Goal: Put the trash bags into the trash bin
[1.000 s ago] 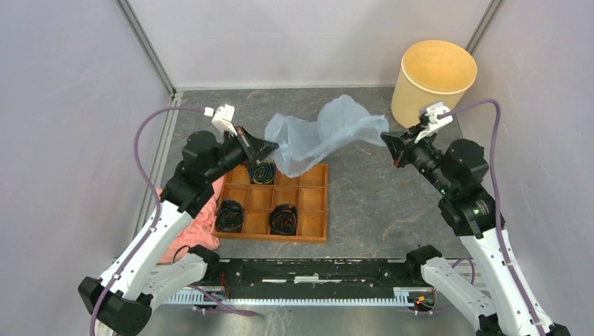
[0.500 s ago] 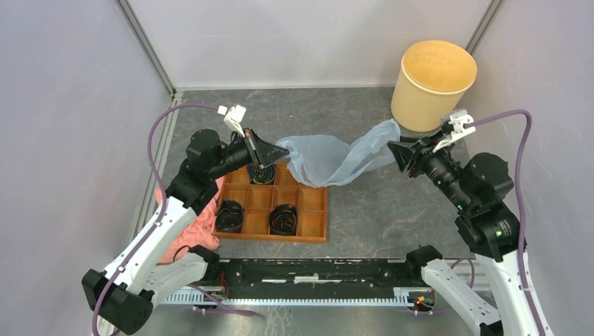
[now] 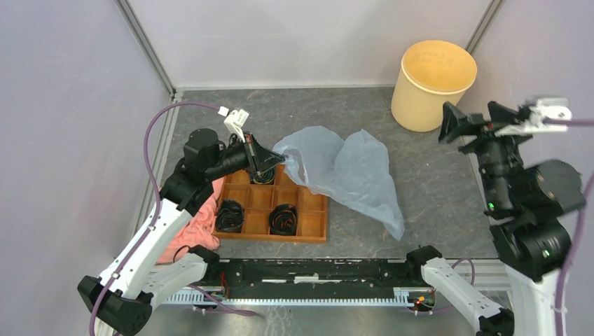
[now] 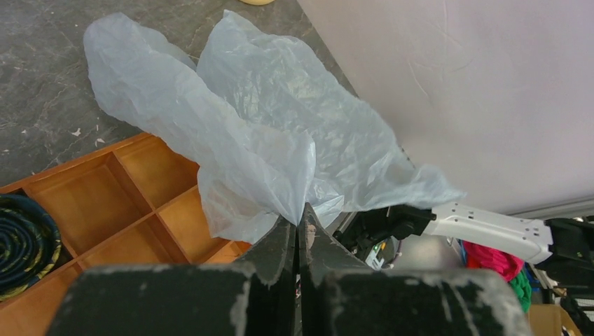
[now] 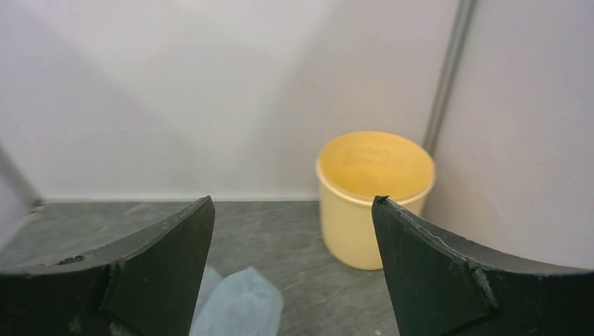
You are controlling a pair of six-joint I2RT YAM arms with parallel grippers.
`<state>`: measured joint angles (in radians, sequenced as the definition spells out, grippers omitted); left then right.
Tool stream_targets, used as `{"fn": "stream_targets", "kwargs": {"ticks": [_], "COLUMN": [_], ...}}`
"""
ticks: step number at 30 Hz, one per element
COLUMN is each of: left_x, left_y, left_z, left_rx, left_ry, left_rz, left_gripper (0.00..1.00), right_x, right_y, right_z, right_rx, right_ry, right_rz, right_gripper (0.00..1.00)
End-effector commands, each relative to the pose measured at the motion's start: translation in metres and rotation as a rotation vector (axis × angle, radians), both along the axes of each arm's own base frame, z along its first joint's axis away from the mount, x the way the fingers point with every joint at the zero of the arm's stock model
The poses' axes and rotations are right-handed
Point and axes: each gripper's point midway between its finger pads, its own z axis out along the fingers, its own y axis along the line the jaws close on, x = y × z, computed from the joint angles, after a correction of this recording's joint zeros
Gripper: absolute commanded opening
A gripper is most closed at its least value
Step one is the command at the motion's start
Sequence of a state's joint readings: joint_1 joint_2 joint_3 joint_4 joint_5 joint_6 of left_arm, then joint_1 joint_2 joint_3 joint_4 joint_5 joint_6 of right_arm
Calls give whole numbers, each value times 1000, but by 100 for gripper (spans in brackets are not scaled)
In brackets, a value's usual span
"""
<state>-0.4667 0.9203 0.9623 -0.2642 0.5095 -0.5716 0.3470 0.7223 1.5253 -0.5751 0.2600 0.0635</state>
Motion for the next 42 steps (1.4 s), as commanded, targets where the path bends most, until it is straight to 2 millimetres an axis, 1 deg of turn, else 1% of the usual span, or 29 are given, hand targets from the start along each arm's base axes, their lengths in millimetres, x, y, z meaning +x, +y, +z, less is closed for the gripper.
{"fn": "stream_targets", "kwargs": {"ticks": [1,5,6,7,9,10,12,13,15,17,18,19,20,21,23,25,27,30,33,34,35,38,39,40,42], "left_x": [-2,4,6,8,16,20,28,30,32,34,33,33,33,32,31,31,32,34,35,35,34,33,33,32,29], "left_y": [1,2,3,3,4,5,6,5,3,1,0,0,-2,-2,-3,-3,-2,1,2,3,3,7,8,9,12], "left_z": [14,9,8,6,3,2,1,0,0,1,1,2,2,2,2,1,-1,-4,-6,-7,-8,-10,-9,-8,-6], "left_rx": [29,48,53,59,77,86,104,109,108,97,88,79,71,63,57,62,75,93,98,99,99,107,109,112,115], "left_ry": [-75,-64,-61,-58,-56,-57,-56,-54,-49,-41,-36,-34,-31,-28,-27,-29,-38,-41,-35,-33,-32,-30,-33,-35,-42], "left_rz": [-26,-7,-2,5,33,45,68,69,67,66,64,62,59,56,52,50,51,70,77,80,81,96,101,104,113], "left_gripper": [6,6,6,6,5,5,3,3,2,2,2,2,2,2,2,2,3,3,3,3,3,4,4,4,5], "right_x": [77,144,157,176,202,214,233,241,257,272,276,281,281,283,284,282,286,303,307,307,307,309,311,313,315], "right_y": [-21,-17,-22,-29,-48,-58,-71,-77,-88,-104,-113,-115,-131,-140,-152,-165,-173,-169,-170,-171,-170,-169,-168,-167,-166], "right_z": [-31,-55,-61,-75,-98,-109,-125,-131,-148,-160,-167,-173,-179,-187,-203,-217,-230,-247,-257,-261,-266,-282,-285,-287,-287], "right_rx": [-136,-148,-118,-77,9,43,75,79,84,136,164,188,222,260,341,429,487,561,589,603,617,651,660,669,685], "right_ry": [93,168,190,233,307,344,393,411,443,471,492,507,517,526,542,553,570,606,623,629,637,657,661,666,660], "right_rz": [-270,-386,-433,-484,-586,-640,-705,-717,-723,-720,-731,-732,-753,-760,-755,-785,-764,-634,-623,-626,-628,-630,-624,-619,-611], "right_gripper": [91,92,92,92,92,93,95,95,94,93,93,93,93,94,94,95,94,90,87,85,83,81,77,70,65]}}
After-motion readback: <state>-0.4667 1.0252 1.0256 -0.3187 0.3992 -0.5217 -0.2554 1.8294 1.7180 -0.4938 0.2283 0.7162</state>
